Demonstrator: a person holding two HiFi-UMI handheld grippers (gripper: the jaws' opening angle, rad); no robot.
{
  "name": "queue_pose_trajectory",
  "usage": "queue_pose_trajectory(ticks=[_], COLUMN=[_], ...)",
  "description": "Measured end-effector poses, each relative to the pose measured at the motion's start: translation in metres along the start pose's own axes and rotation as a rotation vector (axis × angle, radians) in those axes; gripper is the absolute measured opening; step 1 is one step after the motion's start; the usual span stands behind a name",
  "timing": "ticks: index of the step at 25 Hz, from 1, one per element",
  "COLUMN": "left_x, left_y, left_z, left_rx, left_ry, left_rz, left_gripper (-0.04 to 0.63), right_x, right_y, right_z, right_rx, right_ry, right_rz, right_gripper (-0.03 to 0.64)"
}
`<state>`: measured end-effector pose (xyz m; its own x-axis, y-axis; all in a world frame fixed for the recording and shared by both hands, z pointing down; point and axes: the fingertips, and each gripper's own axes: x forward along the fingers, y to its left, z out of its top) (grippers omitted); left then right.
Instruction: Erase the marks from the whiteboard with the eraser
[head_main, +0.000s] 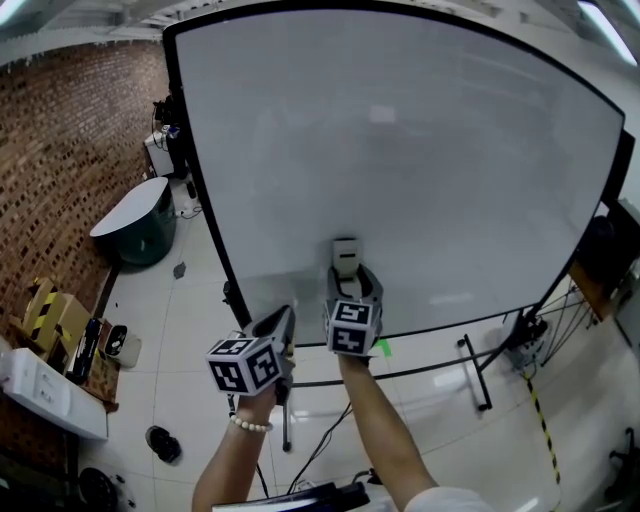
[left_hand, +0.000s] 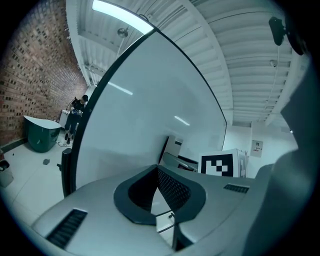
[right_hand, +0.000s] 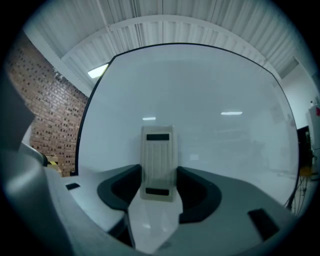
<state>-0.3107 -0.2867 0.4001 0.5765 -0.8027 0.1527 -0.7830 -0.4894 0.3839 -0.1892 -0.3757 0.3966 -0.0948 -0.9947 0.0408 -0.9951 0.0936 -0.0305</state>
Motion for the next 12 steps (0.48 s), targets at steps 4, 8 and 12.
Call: queue_pose_trajectory(ticks=[4, 8, 12], left_x=[0.028, 0.059, 0.087], left_y=[-0.035, -0.073, -0.110], left_z=[-0.010, -0.024, -0.035], left_rx=[0.002, 0.005, 0.003], left_ry=[-0.005, -0.004, -0.002], left_rz=[0.012, 0.017, 0.016], left_gripper=[-0.012, -0.012, -0.012], right_x=[-0.005, -0.010, -0.013], right_y=[-0.046, -0.097, -0.143], right_z=[-0.002, -0.006, -0.006], right_rx=[0.001, -0.021, -0.025], right_ry=[0.000, 0.000, 0.007], right_rz=[0.018, 0.025, 0.030], right_gripper=[0.253, 0.253, 0.253])
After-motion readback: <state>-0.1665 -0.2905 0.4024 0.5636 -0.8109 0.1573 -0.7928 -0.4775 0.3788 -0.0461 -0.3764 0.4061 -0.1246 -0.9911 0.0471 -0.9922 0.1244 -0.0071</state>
